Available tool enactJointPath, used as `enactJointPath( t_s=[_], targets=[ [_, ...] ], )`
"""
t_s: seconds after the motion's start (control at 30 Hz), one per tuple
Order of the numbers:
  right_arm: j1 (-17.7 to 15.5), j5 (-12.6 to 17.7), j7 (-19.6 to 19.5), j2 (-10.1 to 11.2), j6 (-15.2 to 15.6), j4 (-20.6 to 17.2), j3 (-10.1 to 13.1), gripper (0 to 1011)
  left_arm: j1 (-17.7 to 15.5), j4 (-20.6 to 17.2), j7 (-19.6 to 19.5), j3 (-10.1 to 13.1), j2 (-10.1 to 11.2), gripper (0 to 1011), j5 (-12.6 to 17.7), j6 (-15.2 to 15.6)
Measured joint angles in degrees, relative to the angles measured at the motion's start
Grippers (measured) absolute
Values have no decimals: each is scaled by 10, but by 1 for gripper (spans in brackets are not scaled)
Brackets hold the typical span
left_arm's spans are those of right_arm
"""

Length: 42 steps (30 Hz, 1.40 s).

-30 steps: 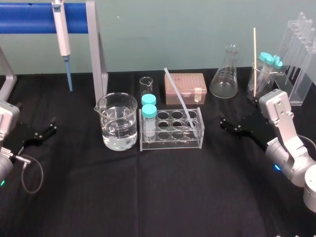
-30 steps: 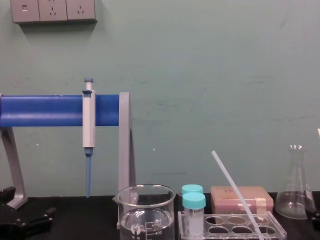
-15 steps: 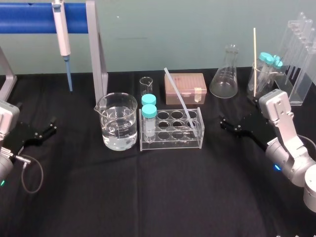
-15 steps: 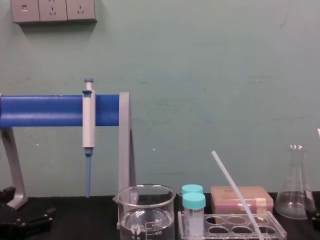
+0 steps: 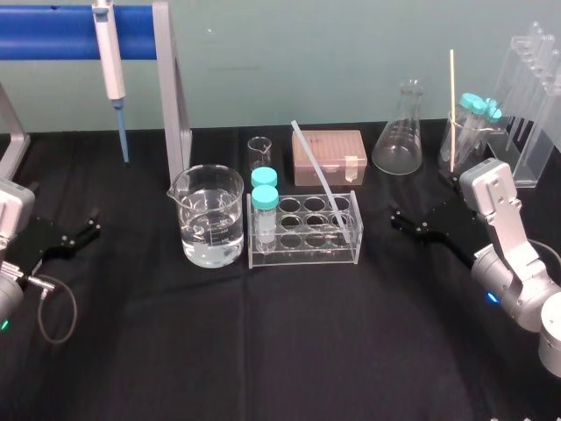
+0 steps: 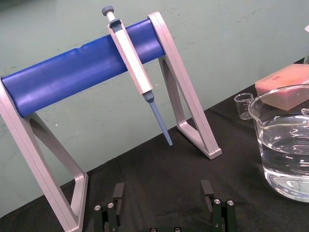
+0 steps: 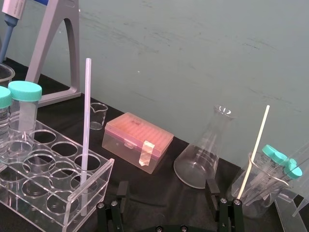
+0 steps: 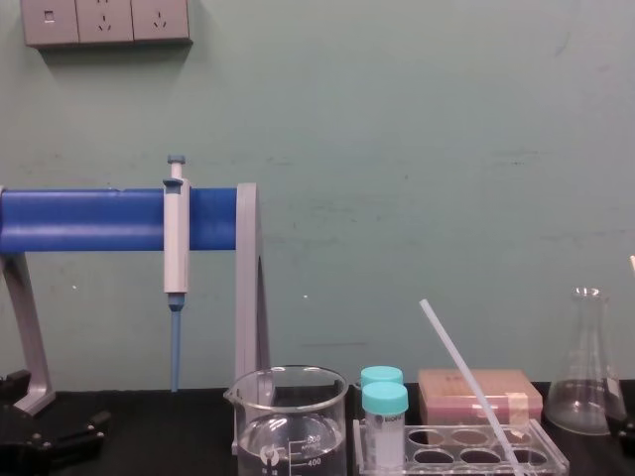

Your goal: Pick up the stirring rod with one hand, then place it down.

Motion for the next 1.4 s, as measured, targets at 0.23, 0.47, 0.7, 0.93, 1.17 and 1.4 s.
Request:
enactJointPath(
  t_s=[0.23,0.47,0.7,0.93,1.17,1.4],
  targets=[
    [0,0,0,0,0,0,0,1003,0,0,0,0,0,1000,0,0],
    [0,0,0,0,0,0,0,1003,0,0,0,0,0,1000,0,0],
    [0,0,0,0,0,0,0,1003,0,0,0,0,0,1000,0,0],
    [0,0,0,0,0,0,0,1003,0,0,0,0,0,1000,0,0],
    [0,0,0,0,0,0,0,1003,0,0,0,0,0,1000,0,0],
    [0,0,0,0,0,0,0,1003,0,0,0,0,0,1000,0,0]
  ],
)
